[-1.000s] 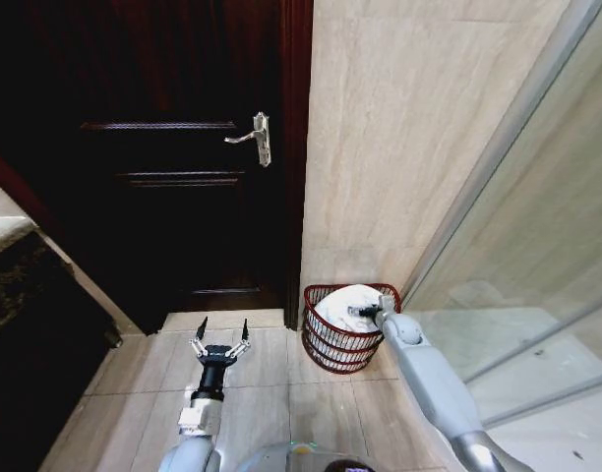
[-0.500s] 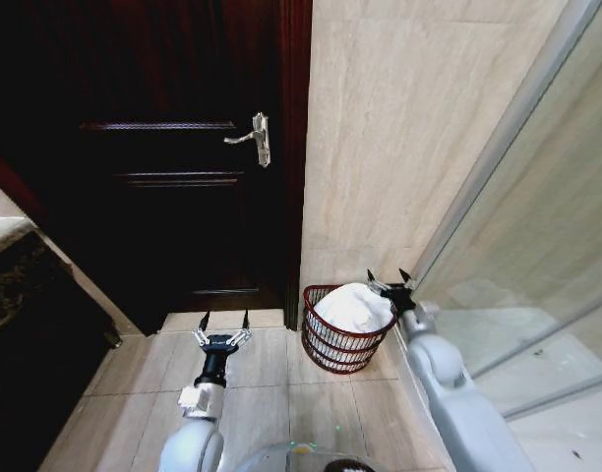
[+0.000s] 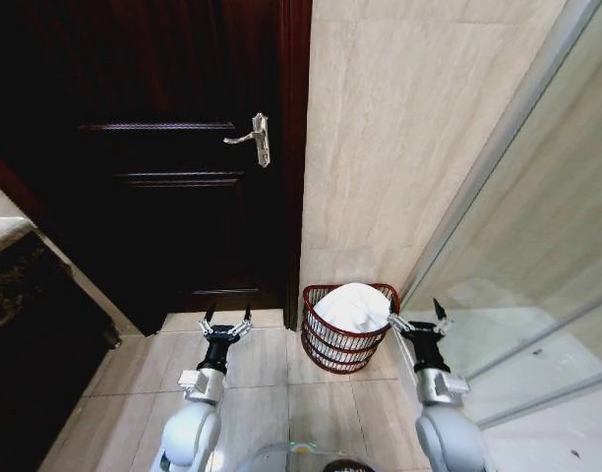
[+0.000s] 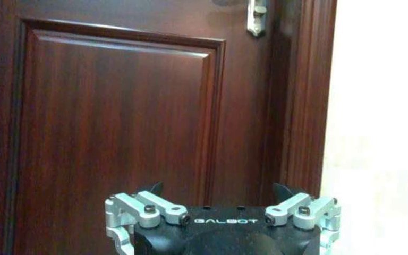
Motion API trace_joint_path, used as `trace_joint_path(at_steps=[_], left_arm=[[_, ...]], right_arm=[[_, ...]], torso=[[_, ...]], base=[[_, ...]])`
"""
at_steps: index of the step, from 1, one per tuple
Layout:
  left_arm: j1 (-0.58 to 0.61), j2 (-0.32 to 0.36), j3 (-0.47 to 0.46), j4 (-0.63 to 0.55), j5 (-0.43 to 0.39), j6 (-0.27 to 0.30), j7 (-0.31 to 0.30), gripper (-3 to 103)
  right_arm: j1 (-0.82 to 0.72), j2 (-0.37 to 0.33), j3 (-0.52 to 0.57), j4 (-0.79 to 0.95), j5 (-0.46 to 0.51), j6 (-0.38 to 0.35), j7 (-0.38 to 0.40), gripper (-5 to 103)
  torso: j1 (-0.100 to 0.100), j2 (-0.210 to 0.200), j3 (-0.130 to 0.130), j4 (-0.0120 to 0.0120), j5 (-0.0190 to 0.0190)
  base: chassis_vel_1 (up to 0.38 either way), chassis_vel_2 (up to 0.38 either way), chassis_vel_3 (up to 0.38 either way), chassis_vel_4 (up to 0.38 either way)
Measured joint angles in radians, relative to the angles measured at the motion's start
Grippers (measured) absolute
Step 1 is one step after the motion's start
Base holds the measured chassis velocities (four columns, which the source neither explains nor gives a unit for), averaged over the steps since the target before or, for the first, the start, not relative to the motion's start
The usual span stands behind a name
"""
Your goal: Discard the used towel into the hamper.
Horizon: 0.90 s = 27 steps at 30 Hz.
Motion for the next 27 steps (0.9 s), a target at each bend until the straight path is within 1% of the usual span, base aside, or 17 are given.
trace_joint_path(at_steps=[3,4,7,8,12,21,24,27], left_arm=[[0.005,0.010,-0.019,-0.005,-0.011,-0.007,-0.001,100],[0.005,0.010,-0.019,-0.005,-0.011,-0.007,-0.001,100],[-0.001,0.007,-0.032,-0.002,-0.025,-0.013,-0.002,100],[-0.001,0.007,-0.032,-0.002,-0.025,-0.013,-0.002,100],[-0.015,0.019,-0.046,0.000,-0.047,-0.011,-0.003,100],[-0.041,0.022,-0.041,0.015,-0.050,-0.011,-0.003,100],[-0.043,0.023,-0.038,0.015,-0.050,-0.008,-0.003,100],[-0.049,0.024,-0.035,0.015,-0.052,-0.005,-0.003,100]], right_arm=[[-0.043,0.027,-0.009,0.017,-0.028,0.036,0.021,100],[-0.043,0.027,-0.009,0.017,-0.028,0.036,0.021,100],[-0.082,0.017,-0.036,0.049,-0.027,0.041,0.084,100],[-0.082,0.017,-0.036,0.049,-0.027,0.041,0.084,100],[-0.097,0.006,-0.042,0.056,-0.030,0.055,0.136,100],[-0.090,0.013,-0.025,0.071,-0.036,0.048,0.142,100],[-0.086,0.010,-0.023,0.080,-0.034,0.037,0.143,100],[-0.058,0.007,-0.024,0.080,-0.034,0.011,0.144,100]], torso=[[0.002,0.004,0.002,0.0001,0.0000],[0.002,0.004,0.002,0.0001,0.0000],[0.005,0.012,0.007,0.0000,-0.0001],[0.005,0.012,0.007,0.0000,-0.0001],[0.011,0.025,0.014,-0.0001,0.0001],[0.017,0.042,0.026,0.0000,0.0002],[0.019,0.046,0.028,0.0000,0.0001],[0.022,0.056,0.033,0.0001,0.0001]], base=[[0.000,0.000,0.000,0.000],[0.000,0.000,0.000,0.000],[0.000,0.000,0.000,0.000],[0.000,0.000,0.000,0.000],[0.000,0.000,0.000,0.000],[0.009,0.005,0.012,0.009],[0.000,0.000,0.000,0.000],[0.000,0.000,0.000,0.000]])
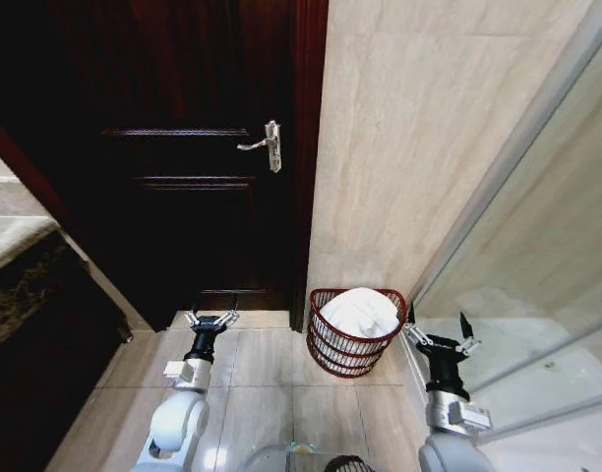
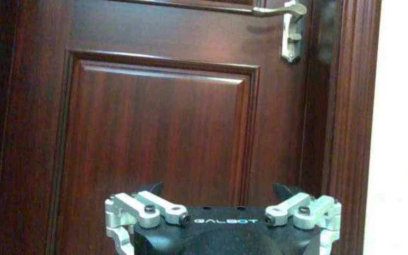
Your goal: Discard the used towel into the hamper.
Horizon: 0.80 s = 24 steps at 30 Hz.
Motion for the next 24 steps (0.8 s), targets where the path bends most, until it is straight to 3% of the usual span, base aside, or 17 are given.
trace_joint_path(at_steps=[24], left_arm=[[-0.029,-0.013,0.023,0.024,0.002,-0.002,-0.009,100]], right_arm=[[0.020,0.006,-0.011,-0.034,-0.021,-0.072,-0.011,100]], torso=[[0.011,0.029,0.019,-0.0001,0.0001]], base=[[0.000,0.000,0.000,0.000]])
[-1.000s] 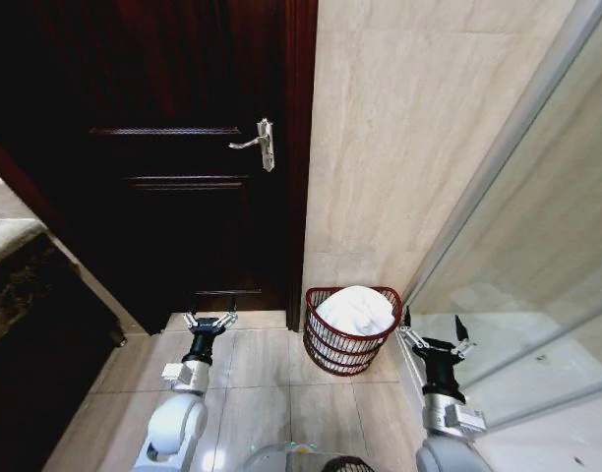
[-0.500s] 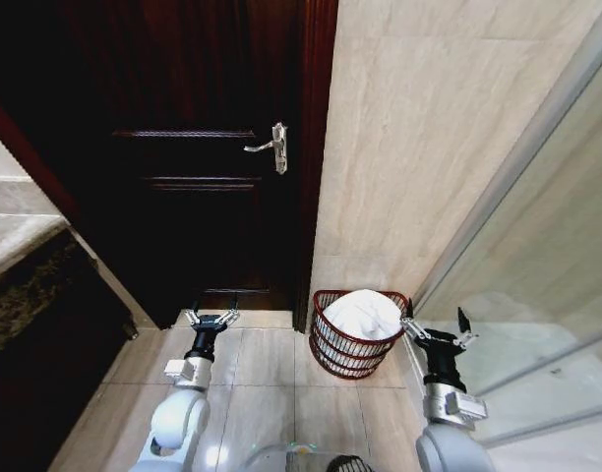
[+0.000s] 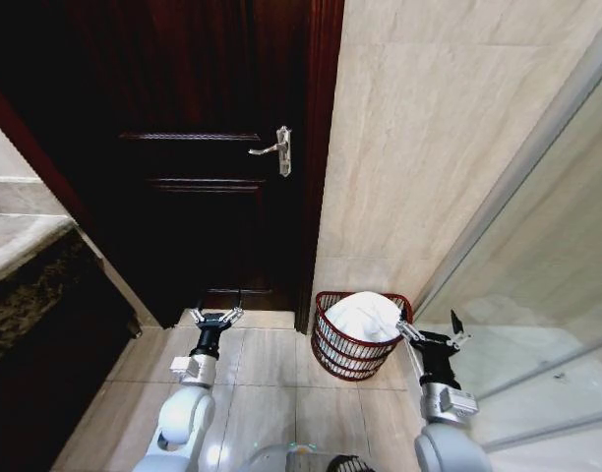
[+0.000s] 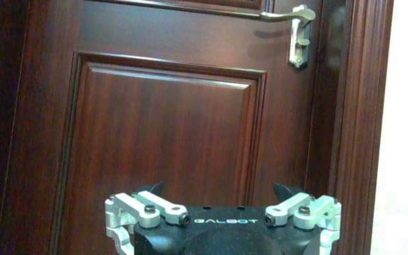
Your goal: Discard the used towel into the hamper.
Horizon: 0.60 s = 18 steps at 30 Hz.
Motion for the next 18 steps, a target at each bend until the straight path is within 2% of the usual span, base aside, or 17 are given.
trace_joint_path(at_steps=[18], left_arm=[[-0.005,-0.003,0.002,0.007,0.006,0.005,-0.001,100]], right_arm=[[0.005,-0.009,-0.013,-0.024,-0.012,-0.001,-0.003,100]], torso=[[-0.001,-0.003,-0.002,0.0000,0.0000]], base=[[0.000,0.000,0.000,0.000]])
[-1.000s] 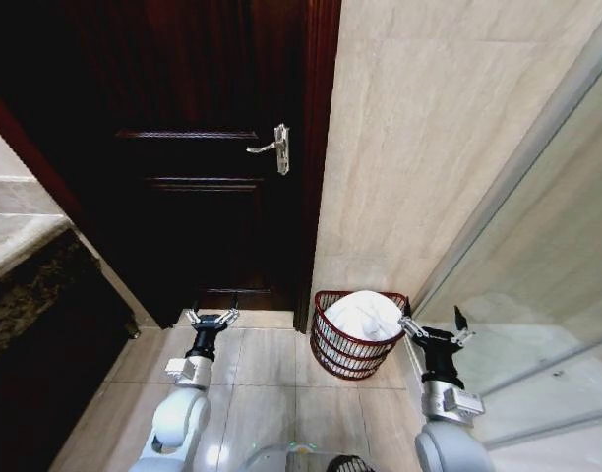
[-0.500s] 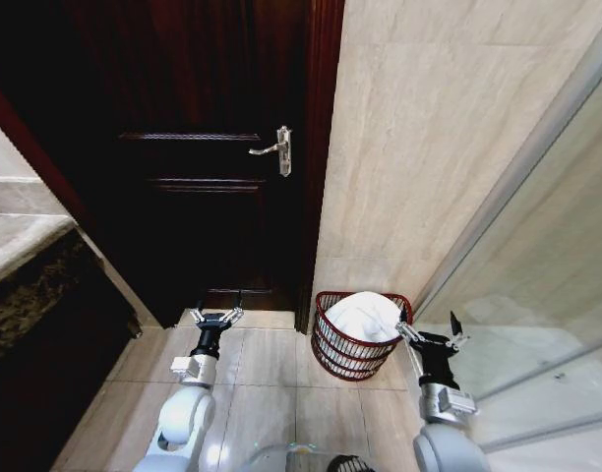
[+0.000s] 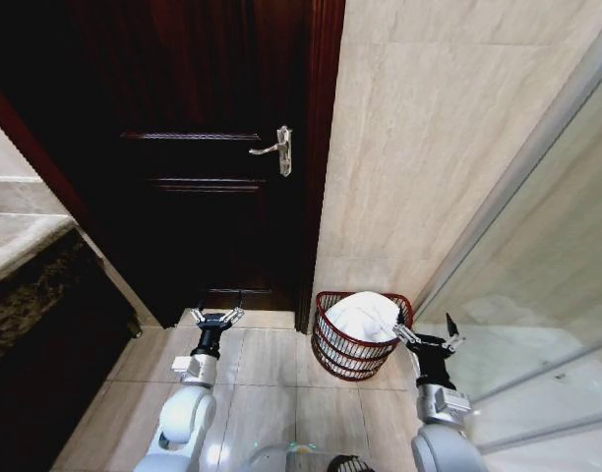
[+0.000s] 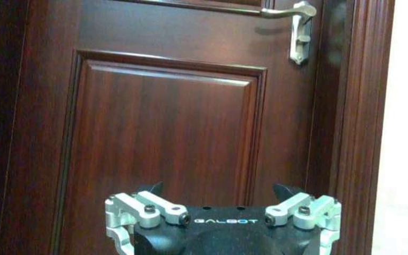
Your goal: Discard the used towel into the hamper.
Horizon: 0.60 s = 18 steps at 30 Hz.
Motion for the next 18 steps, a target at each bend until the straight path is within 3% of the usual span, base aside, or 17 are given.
trace_joint_path(at_steps=[18], left_arm=[[0.000,-0.005,0.000,0.006,-0.002,-0.003,-0.002,100]], right_arm=[[0.009,-0.003,-0.008,-0.005,-0.007,-0.005,-0.010,100]], torso=[[-0.001,-0.001,-0.001,0.0000,0.0000]], base=[[0.000,0.000,0.000,0.000]])
